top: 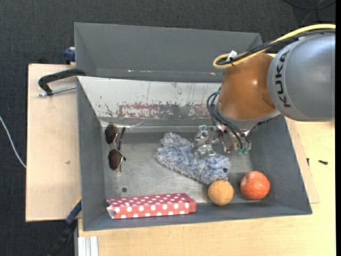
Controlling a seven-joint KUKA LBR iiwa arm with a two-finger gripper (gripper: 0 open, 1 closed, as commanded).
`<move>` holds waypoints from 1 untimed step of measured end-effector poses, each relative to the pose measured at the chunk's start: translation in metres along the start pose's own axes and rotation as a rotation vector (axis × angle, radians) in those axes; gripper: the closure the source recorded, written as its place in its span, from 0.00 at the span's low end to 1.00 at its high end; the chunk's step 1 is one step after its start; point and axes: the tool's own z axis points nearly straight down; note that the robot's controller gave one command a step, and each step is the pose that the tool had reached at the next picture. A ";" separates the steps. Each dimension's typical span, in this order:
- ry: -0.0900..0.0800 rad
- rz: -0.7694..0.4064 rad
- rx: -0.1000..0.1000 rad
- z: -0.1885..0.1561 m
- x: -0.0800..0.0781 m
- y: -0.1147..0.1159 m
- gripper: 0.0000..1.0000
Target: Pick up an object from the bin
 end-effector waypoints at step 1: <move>0.000 0.000 0.000 0.000 0.000 0.000 1.00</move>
Offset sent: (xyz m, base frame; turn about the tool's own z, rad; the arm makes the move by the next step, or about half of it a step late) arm -0.0051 -0.0037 0.0895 -0.0175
